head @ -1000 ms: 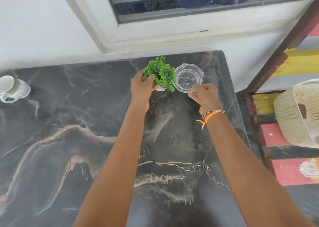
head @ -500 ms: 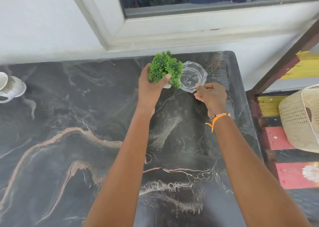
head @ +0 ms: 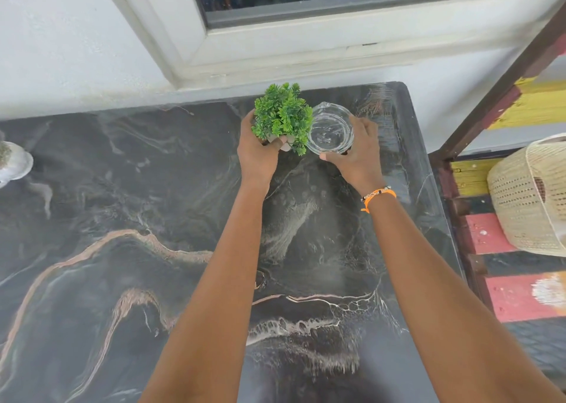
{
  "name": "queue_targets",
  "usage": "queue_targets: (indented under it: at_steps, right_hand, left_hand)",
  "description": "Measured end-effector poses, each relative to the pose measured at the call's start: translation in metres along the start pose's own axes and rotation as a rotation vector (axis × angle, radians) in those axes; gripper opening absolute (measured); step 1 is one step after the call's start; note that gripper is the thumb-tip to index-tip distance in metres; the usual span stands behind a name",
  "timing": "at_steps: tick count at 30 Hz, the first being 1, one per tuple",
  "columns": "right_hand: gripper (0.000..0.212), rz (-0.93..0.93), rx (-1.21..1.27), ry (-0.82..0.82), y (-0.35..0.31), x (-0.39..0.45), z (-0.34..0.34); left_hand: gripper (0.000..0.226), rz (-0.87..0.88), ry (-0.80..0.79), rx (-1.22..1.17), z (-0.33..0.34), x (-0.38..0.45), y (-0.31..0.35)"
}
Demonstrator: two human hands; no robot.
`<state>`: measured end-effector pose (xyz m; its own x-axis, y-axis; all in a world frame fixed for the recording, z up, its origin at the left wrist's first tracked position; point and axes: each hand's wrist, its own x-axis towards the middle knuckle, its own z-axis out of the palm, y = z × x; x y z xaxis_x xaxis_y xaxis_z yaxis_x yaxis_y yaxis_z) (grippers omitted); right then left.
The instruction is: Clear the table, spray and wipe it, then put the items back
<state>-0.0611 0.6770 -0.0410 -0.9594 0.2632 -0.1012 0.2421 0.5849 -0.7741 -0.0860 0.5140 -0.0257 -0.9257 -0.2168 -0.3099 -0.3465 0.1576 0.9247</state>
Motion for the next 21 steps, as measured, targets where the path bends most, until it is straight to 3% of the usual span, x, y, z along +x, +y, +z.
queue_targets:
  at_steps: [8,14,21]
  right_hand:
    - [0.081,0.004,-0.003,0.003,0.001,-0.002,-0.001]
    - [0.064,0.001,0.034,0.124,-0.008,-0.023,-0.003]
    - [0.024,-0.127,0.192,0.158,-0.050,-0.071,-0.007]
  left_hand:
    - [0.061,0.026,-0.006,-0.004,0.001,-0.004,-0.004]
    - [0.063,0.004,0.020,-0.031,-0.018,-0.027,-0.004]
    - [0.022,0.072,0.098,-0.017,-0.058,-0.084,0.002]
